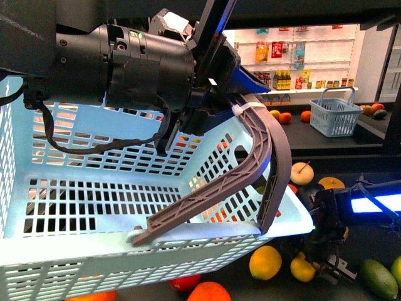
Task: Pick lemon from shelf
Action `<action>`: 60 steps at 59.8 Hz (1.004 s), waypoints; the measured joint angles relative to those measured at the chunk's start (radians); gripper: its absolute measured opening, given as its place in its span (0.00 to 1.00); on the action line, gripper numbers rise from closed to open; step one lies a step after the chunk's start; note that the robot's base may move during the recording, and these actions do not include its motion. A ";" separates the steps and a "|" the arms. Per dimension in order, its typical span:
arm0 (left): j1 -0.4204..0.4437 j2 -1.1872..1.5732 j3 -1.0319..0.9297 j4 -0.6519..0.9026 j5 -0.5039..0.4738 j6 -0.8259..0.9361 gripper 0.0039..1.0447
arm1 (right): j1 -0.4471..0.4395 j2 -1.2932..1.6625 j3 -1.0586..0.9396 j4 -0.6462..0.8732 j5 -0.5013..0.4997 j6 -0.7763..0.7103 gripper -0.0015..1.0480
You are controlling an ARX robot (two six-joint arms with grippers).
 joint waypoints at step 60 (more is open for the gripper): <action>0.000 0.000 0.000 0.000 0.000 0.000 0.09 | -0.039 -1.246 -1.139 0.549 -0.459 -0.200 0.48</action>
